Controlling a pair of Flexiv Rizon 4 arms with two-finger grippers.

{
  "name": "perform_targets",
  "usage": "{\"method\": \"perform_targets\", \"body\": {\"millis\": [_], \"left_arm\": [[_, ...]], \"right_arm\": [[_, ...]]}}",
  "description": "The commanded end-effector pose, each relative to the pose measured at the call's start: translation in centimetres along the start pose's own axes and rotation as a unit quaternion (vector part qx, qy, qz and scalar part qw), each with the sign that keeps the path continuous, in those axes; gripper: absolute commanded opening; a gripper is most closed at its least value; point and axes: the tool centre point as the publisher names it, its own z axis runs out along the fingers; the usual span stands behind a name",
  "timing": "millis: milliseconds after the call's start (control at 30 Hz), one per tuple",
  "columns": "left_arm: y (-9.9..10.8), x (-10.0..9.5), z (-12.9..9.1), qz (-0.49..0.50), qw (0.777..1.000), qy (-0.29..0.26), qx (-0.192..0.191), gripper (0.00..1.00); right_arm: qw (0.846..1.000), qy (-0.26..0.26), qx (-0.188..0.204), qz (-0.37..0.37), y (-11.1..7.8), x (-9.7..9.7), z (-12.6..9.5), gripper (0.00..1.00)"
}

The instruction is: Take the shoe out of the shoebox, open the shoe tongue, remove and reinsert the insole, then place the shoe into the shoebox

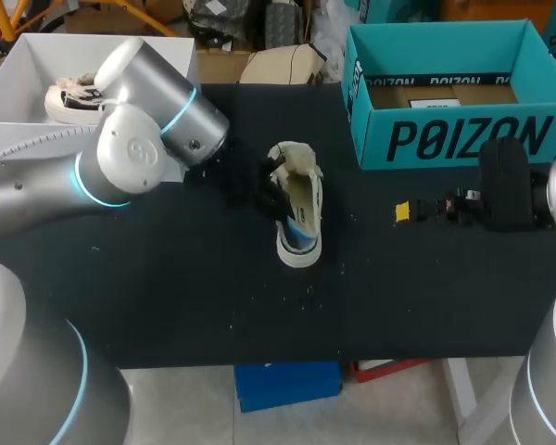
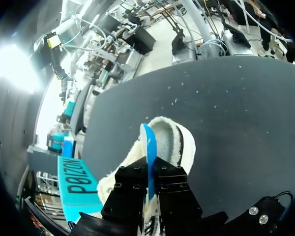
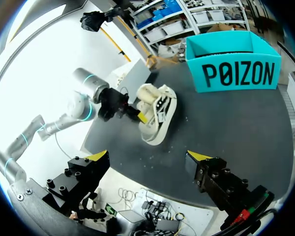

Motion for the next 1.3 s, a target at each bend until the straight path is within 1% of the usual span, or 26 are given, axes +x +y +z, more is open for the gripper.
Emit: {"method": "perform_targets", "body": {"millis": [33, 100, 133, 167, 200, 233, 300, 367, 500, 533, 600, 633, 667, 700, 733, 767, 800, 1033, 1300], "left_arm": [[0.1, 0.1, 0.3, -0.002, 1.0, 0.003, -0.009, 0.0], [0.0, 0.1, 0.3, -0.002, 1.0, 0.004, -0.009, 0.0], [-0.1, 0.0, 0.3, -0.001, 1.0, 0.004, -0.009, 0.09], [-0.4, -0.1, 0.2, 0.0, 1.0, 0.004, -0.009, 0.44], [-0.7, -0.2, 0.2, 0.004, 1.0, 0.008, -0.003, 0.81], [-1.1, -0.3, 0.0, 0.005, 1.0, 0.007, 0.003, 1.0], [-1.9, -0.4, -0.7, 0.007, 1.0, 0.012, 0.01, 1.0], [-2.9, -0.5, -1.6, 0.012, 0.999, 0.028, 0.007, 1.0], [-4.5, -0.8, -3.3, 0.023, 0.999, 0.041, -0.001, 1.0], [-4.8, -0.9, -3.5, 0.024, 0.999, 0.043, -0.002, 0.98], [-5.0, -1.1, -3.8, 0.033, 0.998, 0.057, -0.015, 0.74], [-5.0, -1.1, -3.8, 0.035, 0.997, 0.063, -0.019, 0.56], [-5.0, -1.2, -3.7, 0.04, 0.996, 0.074, -0.024, 0.45], [-4.9, -1.2, -3.5, 0.047, 0.993, 0.101, -0.039, 0.29], [-4.8, -1.1, -3.3, 0.051, 0.991, 0.114, -0.045, 0.14], [-4.7, -1.0, -3.1, 0.051, 0.991, 0.118, -0.044, 0.04], [-4.6, -0.8, -2.9, 0.05, 0.989, 0.128, -0.046, 0.0], [-3.7, 0.7, -1.9, 0.038, 0.986, 0.154, -0.055, 0.0], [-2.7, 1.4, -0.8, 0.037, 0.983, 0.169, -0.056, 0.0]], "right_arm": [[1.0, -0.001, 0.0, 0.0, 0.0, 0.1, 0.0, 1.0], [1.0, -0.001, 0.0, 0.0, 0.0, 0.1, 0.0, 1.0], [1.0, -0.001, 0.0, 0.0, 0.0, 0.1, 0.0, 1.0], [1.0, -0.001, 0.0, 0.0, 0.0, 0.1, 0.0, 1.0], [1.0, -0.001, 0.0, 0.0, 0.0, 0.1, 0.0, 1.0], [1.0, -0.001, 0.0, 0.0, 0.0, 0.1, 0.0, 1.0], [1.0, -0.001, 0.0, 0.0, 0.0, 0.1, 0.0, 1.0], [1.0, -0.001, 0.0, 0.0, 0.0, 0.1, 0.0, 1.0], [1.0, -0.001, 0.0, 0.0, 0.0, 0.1, 0.0, 1.0], [1.0, -0.001, 0.0, 0.0, 0.0, 0.1, 0.0, 1.0], [1.0, -0.001, 0.0, 0.0, 0.0, 0.1, 0.0, 1.0], [1.0, -0.001, 0.0, 0.0, 0.0, 0.1, 0.0, 1.0], [1.0, -0.001, 0.0, 0.0, 0.0, 0.1, 0.0, 1.0], [1.0, -0.001, 0.0, 0.0, 0.0, 0.1, 0.0, 1.0], [1.0, -0.001, 0.0, 0.0, 0.0, 0.1, 0.0, 1.0], [1.0, -0.001, 0.0, 0.0, 0.0, 0.1, 0.0, 1.0], [1.0, -0.001, 0.0, 0.0, 0.0, 0.1, 0.0, 1.0], [1.0, -0.001, 0.0, 0.0, 0.0, 0.1, 0.0, 1.0], [1.0, -0.001, 0.0, 0.0, 0.0, 0.1, 0.0, 1.0]]}}
